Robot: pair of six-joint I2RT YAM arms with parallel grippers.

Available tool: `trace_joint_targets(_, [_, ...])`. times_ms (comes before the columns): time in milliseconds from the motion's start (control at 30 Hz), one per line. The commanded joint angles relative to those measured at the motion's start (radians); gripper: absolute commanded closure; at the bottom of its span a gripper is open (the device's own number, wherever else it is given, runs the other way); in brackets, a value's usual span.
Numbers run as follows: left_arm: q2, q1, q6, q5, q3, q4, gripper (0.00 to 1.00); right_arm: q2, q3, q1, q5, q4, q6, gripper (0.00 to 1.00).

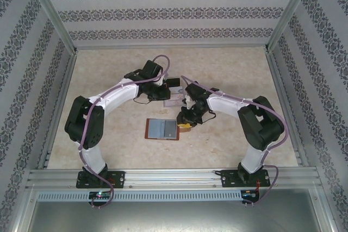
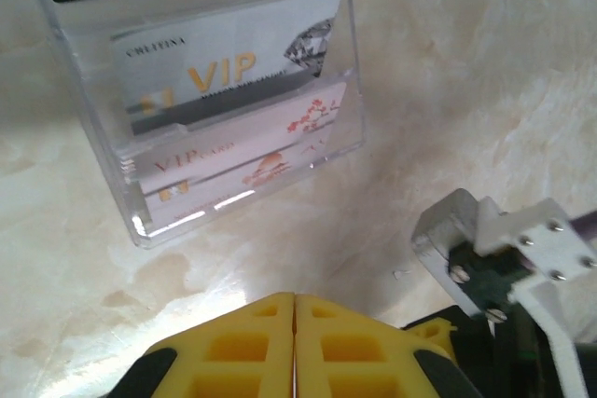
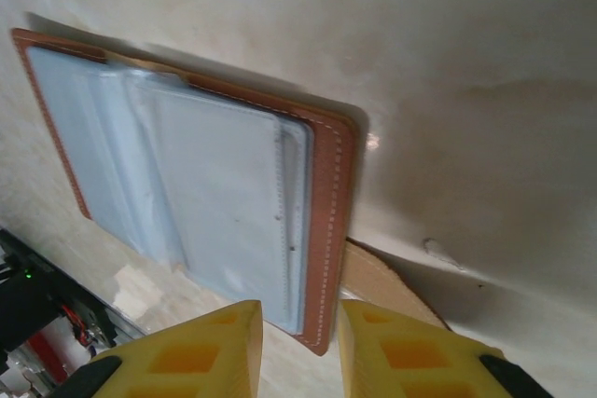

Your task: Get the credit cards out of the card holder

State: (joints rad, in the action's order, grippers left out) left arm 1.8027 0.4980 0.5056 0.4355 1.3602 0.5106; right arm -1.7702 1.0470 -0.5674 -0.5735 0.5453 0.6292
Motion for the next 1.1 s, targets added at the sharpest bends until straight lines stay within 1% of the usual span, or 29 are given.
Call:
trace_joint_targets(0, [-0.044,0.029,0.059,-0.037,-0.040,0.024,0.91,-0.018,-0.027,-0.006,0.019,0.007,-0.002,0.71])
trace_joint_targets(100, [-0.047,0.048,0.112,-0.015,-0.078,0.016,0.90,-0.024,-0.040,-0.006,0.025,0.005,0.000,0.71])
trace_joint_targets(200, [-0.021,0.076,0.129,0.018,-0.078,0.048,0.89,-0.029,-0.049,-0.006,0.039,0.005,0.000,0.71])
trace_joint_targets(400, [0.013,0.142,0.120,0.017,-0.052,0.124,0.86,-0.042,-0.059,-0.006,0.081,0.017,-0.011,0.71])
trace_joint_targets(500, [0.021,0.163,0.127,0.022,-0.055,0.143,0.84,-0.047,-0.070,-0.007,0.083,0.012,-0.012,0.71])
trace_joint_targets(600, [0.036,0.180,0.128,0.000,-0.047,0.179,0.82,-0.052,-0.078,-0.006,0.074,0.004,-0.009,0.71])
trace_joint_targets(767, [0.063,0.200,0.159,-0.031,-0.042,0.201,0.75,-0.053,-0.076,-0.006,0.070,0.005,-0.013,0.71])
trace_joint_targets(1067, [0.095,0.209,0.189,-0.044,-0.061,0.209,0.66,-0.061,-0.074,-0.006,0.063,0.007,-0.020,0.71])
